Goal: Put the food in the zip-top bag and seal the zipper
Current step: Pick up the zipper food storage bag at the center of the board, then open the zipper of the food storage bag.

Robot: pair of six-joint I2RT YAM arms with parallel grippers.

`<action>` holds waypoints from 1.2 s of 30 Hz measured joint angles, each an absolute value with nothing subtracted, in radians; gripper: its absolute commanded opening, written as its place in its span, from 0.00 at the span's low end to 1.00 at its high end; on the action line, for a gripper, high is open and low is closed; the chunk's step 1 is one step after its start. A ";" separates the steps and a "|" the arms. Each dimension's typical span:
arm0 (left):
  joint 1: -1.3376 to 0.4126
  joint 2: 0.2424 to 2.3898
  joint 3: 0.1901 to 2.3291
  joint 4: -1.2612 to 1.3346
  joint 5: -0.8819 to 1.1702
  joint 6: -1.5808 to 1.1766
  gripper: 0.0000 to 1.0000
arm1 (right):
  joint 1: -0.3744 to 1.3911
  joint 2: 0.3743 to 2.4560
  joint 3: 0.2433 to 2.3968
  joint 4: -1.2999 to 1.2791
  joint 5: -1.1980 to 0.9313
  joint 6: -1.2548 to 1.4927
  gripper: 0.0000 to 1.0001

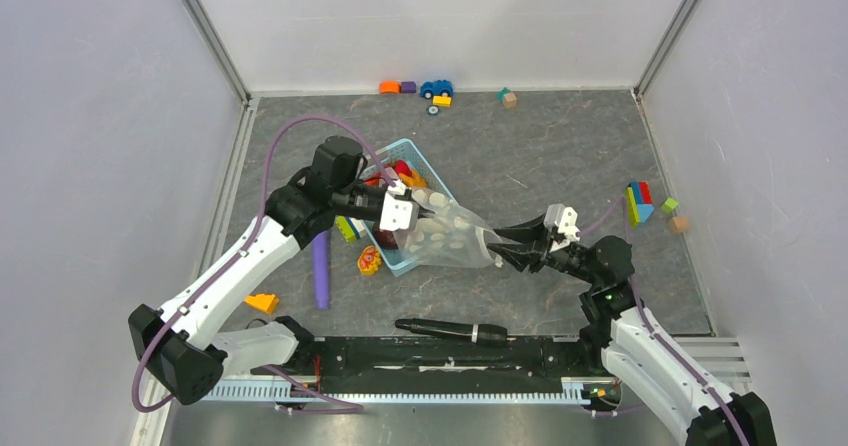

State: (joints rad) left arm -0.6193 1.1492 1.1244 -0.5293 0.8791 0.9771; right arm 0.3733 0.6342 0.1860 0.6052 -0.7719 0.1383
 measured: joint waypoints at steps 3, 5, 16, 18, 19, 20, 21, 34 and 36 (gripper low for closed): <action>-0.619 1.149 1.124 -0.524 0.893 0.977 0.02 | 0.373 0.649 0.178 0.656 -0.813 0.164 0.15; -0.619 1.149 1.124 -0.517 0.898 0.976 0.08 | 0.373 0.648 0.175 0.693 -0.838 0.179 0.00; -0.619 1.145 1.054 -0.244 0.871 0.755 1.00 | 0.375 0.590 0.265 0.488 -0.641 0.159 0.00; -0.619 1.139 1.036 -0.172 0.838 0.673 1.00 | 0.375 0.603 0.346 0.364 -0.506 0.143 0.00; -0.619 1.137 1.031 -0.137 0.822 0.634 1.00 | 0.375 0.610 0.380 0.314 -0.447 0.136 0.00; -0.619 1.135 1.026 -0.103 0.802 0.595 1.00 | 0.375 0.619 0.417 0.259 -0.373 0.130 0.00; -0.619 1.133 1.023 -0.072 0.778 0.559 1.00 | 0.375 0.626 0.450 0.207 -0.302 0.126 0.00; -0.619 1.130 1.020 0.124 0.363 0.006 1.00 | 0.374 0.826 0.960 -0.441 0.530 0.163 0.00; -0.619 1.132 1.020 0.125 0.315 -0.060 1.00 | 0.374 0.846 0.963 -0.460 0.545 0.162 0.00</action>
